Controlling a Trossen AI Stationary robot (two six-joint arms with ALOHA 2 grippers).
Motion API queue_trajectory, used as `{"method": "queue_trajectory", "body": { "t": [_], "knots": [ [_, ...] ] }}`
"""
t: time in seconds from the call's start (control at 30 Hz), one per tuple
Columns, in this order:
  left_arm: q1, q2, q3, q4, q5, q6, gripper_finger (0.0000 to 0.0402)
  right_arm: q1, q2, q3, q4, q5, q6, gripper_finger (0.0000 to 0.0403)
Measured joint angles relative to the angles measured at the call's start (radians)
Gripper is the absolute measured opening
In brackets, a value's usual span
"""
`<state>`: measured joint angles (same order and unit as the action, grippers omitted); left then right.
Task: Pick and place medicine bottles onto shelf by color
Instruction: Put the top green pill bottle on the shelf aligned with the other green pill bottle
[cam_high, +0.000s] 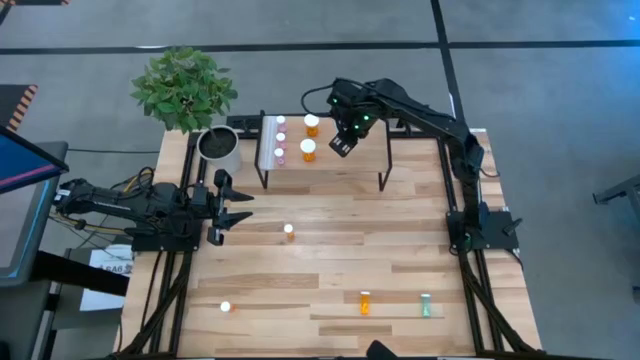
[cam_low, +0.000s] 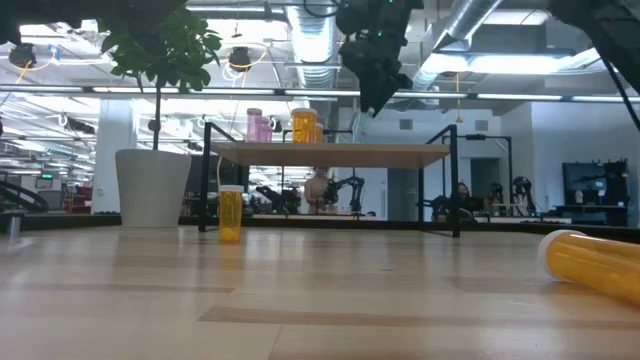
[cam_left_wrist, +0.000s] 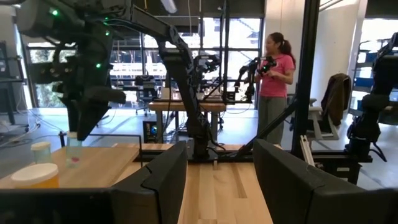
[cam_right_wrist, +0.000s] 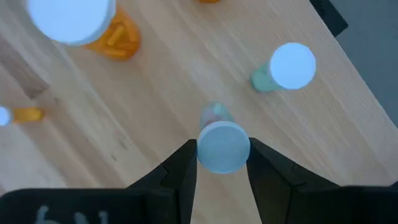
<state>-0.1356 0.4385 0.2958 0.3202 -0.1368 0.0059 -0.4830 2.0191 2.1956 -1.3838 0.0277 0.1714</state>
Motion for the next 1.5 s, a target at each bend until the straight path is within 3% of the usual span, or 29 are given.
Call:
{"method": "queue_trajectory", "body": {
  "t": [1.5],
  "knots": [
    [0.0,0.0,0.0,-0.015,-0.005,-0.002,0.0173,0.043,-0.001,-0.016,0.003,0.033,-0.092,0.0158]
  ]
}}
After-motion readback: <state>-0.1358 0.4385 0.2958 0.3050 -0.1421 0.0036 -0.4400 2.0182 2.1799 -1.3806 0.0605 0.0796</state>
